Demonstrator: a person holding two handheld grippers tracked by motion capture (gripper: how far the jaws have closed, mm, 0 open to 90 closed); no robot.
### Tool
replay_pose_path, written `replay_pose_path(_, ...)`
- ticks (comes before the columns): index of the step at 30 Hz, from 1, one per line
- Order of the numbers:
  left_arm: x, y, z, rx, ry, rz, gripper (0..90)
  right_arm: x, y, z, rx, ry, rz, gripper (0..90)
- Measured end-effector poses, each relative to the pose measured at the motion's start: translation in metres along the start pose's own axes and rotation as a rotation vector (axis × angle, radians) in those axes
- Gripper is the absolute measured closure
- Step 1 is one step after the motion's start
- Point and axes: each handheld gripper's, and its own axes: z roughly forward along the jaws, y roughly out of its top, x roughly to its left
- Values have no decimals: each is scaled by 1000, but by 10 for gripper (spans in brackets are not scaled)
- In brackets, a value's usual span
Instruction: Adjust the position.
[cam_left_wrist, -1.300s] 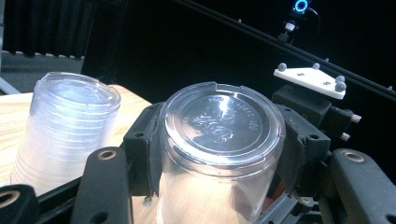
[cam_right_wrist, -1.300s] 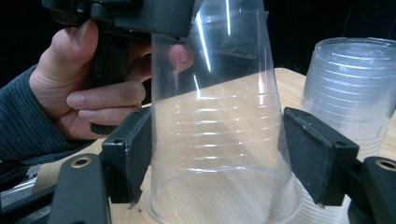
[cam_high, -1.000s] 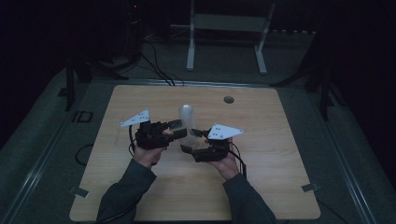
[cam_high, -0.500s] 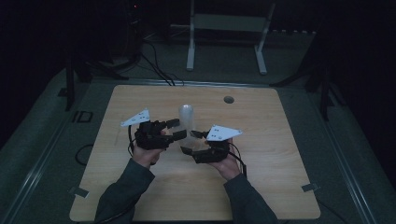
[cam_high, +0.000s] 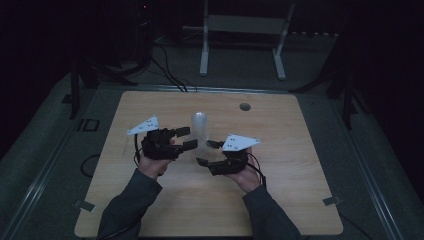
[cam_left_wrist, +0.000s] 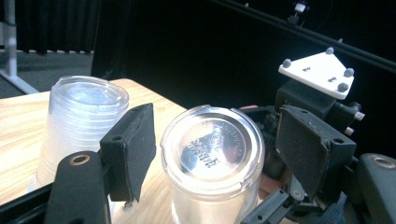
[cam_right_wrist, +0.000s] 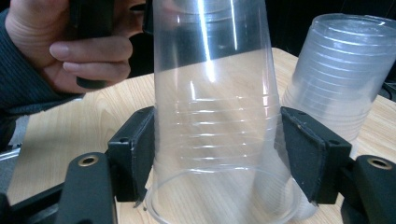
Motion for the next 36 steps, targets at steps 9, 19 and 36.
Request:
replay_pose_path(9, -2, 1, 0, 41, 14, 30, 286, -1, 3, -2, 55, -29, -41, 308)
replay_pose_path(19, -4, 3, -1, 87, 37, 75, 286, -2, 5, -2, 111, -39, -70, 308)
replay_pose_path(36, -5, 3, -4, 139, 69, 121, 288, -6, 15, -4, 230, -44, -142, 309)
